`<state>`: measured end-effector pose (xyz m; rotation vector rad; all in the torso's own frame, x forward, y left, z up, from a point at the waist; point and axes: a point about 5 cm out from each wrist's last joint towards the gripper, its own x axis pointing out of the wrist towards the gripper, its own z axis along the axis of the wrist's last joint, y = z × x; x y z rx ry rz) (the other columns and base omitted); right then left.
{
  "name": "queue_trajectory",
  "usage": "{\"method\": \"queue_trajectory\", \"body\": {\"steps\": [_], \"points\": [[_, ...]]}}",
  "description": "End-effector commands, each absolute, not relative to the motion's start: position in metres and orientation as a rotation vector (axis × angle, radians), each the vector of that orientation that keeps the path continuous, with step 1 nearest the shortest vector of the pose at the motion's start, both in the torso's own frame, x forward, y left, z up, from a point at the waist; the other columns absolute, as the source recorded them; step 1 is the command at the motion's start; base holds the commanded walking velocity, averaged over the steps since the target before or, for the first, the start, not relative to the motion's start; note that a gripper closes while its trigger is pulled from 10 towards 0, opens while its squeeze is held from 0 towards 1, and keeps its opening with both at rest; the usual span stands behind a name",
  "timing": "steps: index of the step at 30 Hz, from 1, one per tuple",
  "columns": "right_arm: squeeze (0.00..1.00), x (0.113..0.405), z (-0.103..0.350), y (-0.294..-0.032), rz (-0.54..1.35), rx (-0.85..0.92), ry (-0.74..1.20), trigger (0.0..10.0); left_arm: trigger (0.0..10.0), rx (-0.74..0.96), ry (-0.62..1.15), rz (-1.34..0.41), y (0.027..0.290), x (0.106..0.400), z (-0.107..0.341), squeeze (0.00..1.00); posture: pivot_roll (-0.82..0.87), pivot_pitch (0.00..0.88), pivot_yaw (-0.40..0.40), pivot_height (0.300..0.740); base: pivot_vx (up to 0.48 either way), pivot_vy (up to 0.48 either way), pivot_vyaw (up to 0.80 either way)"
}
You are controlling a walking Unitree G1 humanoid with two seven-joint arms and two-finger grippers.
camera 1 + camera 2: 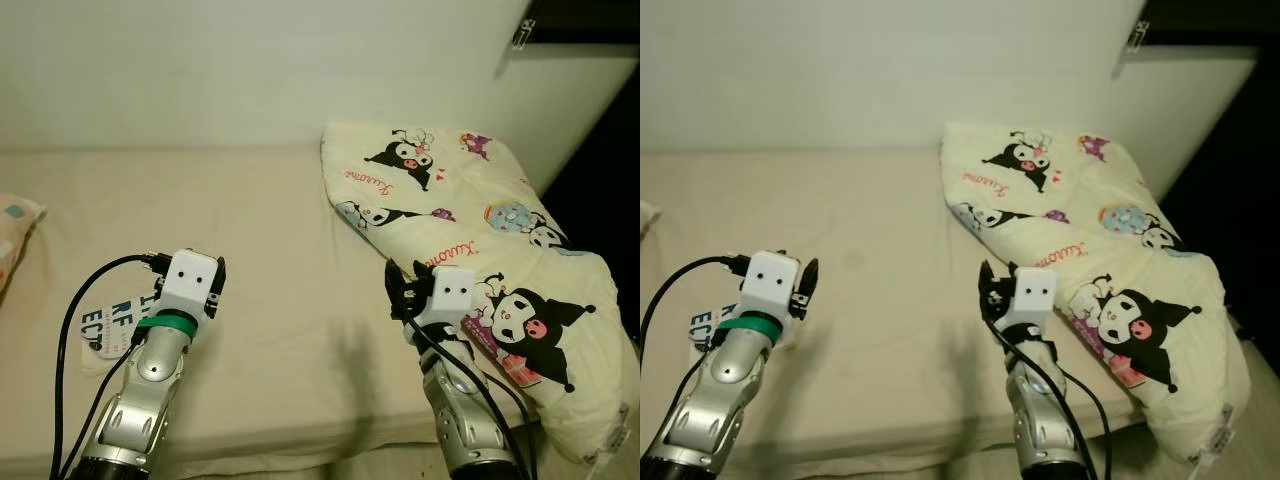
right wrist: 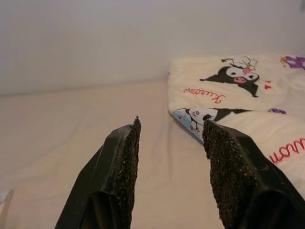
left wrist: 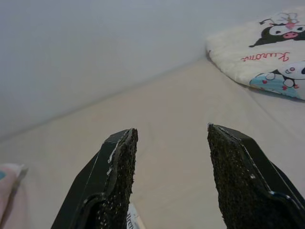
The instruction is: Clean up the room
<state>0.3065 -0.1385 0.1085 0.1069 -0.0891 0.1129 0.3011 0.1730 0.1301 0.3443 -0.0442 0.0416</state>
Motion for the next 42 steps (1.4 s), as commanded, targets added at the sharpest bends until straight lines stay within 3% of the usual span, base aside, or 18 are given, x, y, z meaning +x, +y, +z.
{"method": "queue_trajectory", "body": {"steps": [1,24,32,42], "points": [[0.0,0.3053,0.103,-0.1379,0.118,0.093,-0.07,10.0,10.0,0.35,-0.024,0.047,0.1726,0.3009,0.1241,0.0,0.07,0.027,0.018,0.74,0.0,-0.45,0.8],[0.0,0.3059,0.1034,-0.1363,0.133,0.138,-0.073,10.0,10.0,0.345,-0.041,0.059,0.1712,0.3042,0.1262,0.0,0.07,0.032,0.017,0.74,0.0,-0.302,0.07],[0.0,0.3057,0.1001,-0.1334,0.149,0.07,-0.057,10.0,10.0,0.342,-0.045,0.066,0.1723,0.3052,0.1268,0.0,0.07,0.032,0.016,0.74,0.0,-0.266,0.3],[0.0,0.3086,0.1035,-0.1388,0.13,0.122,-0.07,10.0,10.0,0.341,-0.052,0.066,0.1725,0.3059,0.1279,0.0,0.07,0.031,0.013,0.74,0.0,0.0,0.0]]}}
